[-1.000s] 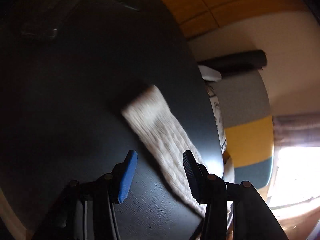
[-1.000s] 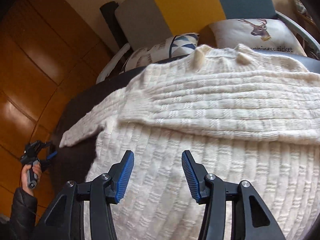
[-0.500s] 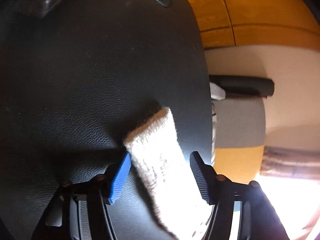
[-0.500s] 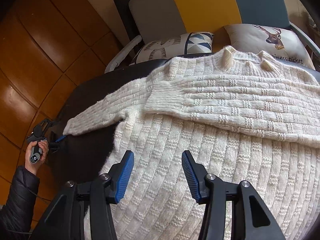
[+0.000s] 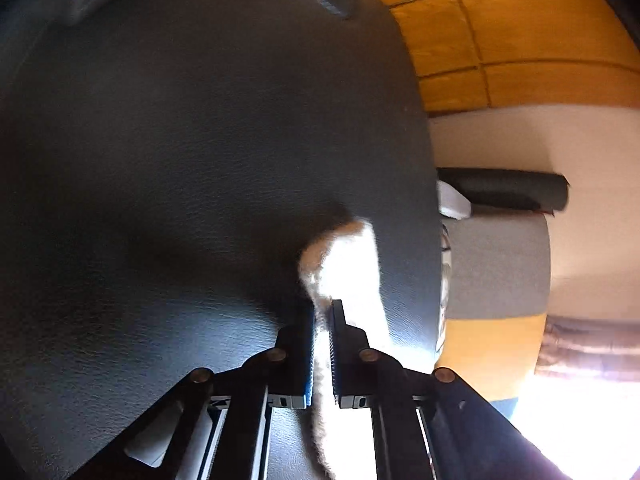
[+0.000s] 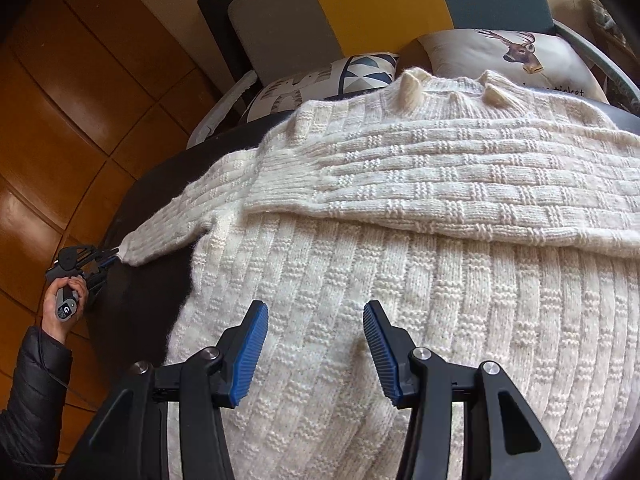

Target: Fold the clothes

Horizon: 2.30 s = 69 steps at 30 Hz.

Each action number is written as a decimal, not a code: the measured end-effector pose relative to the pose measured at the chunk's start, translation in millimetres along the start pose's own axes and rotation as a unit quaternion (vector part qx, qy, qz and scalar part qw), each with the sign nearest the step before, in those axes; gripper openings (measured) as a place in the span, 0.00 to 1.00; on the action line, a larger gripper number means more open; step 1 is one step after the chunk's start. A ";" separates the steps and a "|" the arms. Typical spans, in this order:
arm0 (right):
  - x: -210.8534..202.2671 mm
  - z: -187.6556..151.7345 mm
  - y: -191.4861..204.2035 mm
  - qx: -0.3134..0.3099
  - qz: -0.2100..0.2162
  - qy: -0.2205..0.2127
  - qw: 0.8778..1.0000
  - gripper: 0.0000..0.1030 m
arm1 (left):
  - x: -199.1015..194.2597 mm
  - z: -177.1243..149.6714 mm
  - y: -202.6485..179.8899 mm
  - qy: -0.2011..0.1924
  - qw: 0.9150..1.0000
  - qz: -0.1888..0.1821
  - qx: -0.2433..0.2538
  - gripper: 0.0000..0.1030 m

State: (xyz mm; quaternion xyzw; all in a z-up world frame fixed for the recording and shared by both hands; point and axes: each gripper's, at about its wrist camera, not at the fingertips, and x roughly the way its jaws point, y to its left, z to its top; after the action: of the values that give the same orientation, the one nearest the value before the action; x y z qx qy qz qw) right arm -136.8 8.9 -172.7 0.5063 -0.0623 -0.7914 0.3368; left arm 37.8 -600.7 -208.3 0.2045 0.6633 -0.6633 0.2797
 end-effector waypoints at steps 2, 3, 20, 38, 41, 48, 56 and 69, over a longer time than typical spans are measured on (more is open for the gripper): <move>-0.8 0.6 -6.2 0.012 0.002 -0.002 1.000 0.49 | -2.1 -7.7 -12.6 0.004 1.000 -0.014 0.025 0.06; -1.6 1.2 -9.1 0.018 0.004 -0.004 1.000 0.49 | -2.5 -12.8 -20.4 0.007 0.999 -0.023 0.040 0.06; -23.3 24.0 -71.7 0.156 0.129 -0.051 0.978 0.49 | 102.8 -286.0 -229.3 0.237 0.917 -0.127 0.293 0.06; 61.9 117.3 -61.7 0.190 0.066 0.045 0.979 0.38 | 154.7 -402.3 -174.2 0.370 0.875 -0.037 0.311 0.07; 61.1 115.1 -71.9 0.233 0.108 0.044 0.965 0.39 | 132.6 -376.8 -166.9 0.367 0.886 -0.096 0.268 0.32; 64.2 112.5 -51.3 0.239 0.153 0.020 0.959 0.44 | 68.9 -300.6 -129.5 0.311 0.919 -0.155 0.187 0.36; 65.8 127.2 -7.6 0.114 0.022 -0.006 0.993 0.06 | 66.3 -252.4 -63.2 0.290 0.944 -0.153 0.035 0.36; -51.5 205.3 100.1 -0.140 -0.086 -0.122 0.979 0.06 | 93.7 -281.5 -88.3 0.282 0.938 -0.196 -0.052 0.52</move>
State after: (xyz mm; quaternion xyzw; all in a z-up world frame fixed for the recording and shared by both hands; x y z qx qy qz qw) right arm -249.5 -86.8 8.8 0.3573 0.0526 -0.8742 0.3246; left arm -118.2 -333.4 -211.1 0.2343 0.7754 -0.5847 -0.0446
